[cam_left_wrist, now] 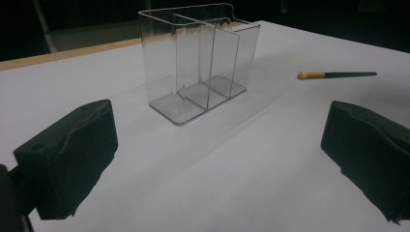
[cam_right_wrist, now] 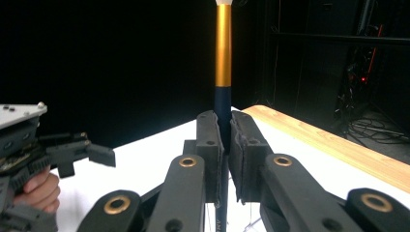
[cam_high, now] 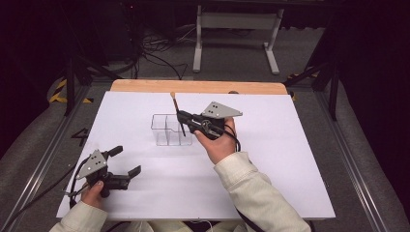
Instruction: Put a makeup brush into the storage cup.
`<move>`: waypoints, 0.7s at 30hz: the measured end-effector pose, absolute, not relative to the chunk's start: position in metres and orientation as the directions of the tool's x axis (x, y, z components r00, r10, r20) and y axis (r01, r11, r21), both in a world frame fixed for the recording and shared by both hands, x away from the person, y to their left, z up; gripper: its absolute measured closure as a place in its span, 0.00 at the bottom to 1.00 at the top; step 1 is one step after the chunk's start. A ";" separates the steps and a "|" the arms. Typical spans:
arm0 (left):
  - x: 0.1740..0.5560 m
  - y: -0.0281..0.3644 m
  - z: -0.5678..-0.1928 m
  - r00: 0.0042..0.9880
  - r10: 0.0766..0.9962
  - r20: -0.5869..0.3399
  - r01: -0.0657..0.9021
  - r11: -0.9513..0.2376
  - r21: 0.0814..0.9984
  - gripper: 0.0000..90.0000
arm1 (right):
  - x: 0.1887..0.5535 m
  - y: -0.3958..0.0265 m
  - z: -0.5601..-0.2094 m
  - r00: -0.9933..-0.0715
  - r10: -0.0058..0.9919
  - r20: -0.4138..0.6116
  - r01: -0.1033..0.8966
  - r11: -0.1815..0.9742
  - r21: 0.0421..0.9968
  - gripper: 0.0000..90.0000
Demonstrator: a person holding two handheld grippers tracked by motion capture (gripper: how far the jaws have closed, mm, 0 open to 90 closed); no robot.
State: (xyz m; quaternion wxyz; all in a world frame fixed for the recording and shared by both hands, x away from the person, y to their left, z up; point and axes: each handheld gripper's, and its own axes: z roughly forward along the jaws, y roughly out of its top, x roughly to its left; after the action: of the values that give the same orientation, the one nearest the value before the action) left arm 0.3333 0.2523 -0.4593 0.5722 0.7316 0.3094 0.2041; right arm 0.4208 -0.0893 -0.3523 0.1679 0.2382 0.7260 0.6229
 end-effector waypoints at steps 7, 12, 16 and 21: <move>0.333 0.253 -0.459 0.728 0.684 -0.055 0.219 -0.156 0.963 0.00 | 0.430 -0.081 -0.352 -0.826 0.562 0.051 0.137 0.112 0.984 0.93; 0.333 0.253 -0.459 0.729 0.682 -0.050 0.213 -0.157 0.964 0.00 | 0.435 -0.078 -0.352 -0.820 0.571 0.053 0.140 0.110 0.984 0.93; 0.333 0.254 -0.459 0.730 0.681 -0.052 0.215 -0.157 0.964 0.00 | 0.441 -0.074 -0.352 -0.815 0.577 0.053 0.140 0.108 0.984 0.93; 0.333 0.254 -0.459 0.730 0.681 -0.057 0.217 -0.153 0.964 0.00 | 0.446 -0.070 -0.353 -0.811 0.582 0.058 0.145 0.105 0.984 0.93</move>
State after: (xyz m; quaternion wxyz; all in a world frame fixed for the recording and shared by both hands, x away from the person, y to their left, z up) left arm 0.3332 0.2537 -0.4591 0.5740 0.7318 0.3069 0.2020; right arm 0.4457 -0.0696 -0.3532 0.1760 0.2517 0.7223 0.6197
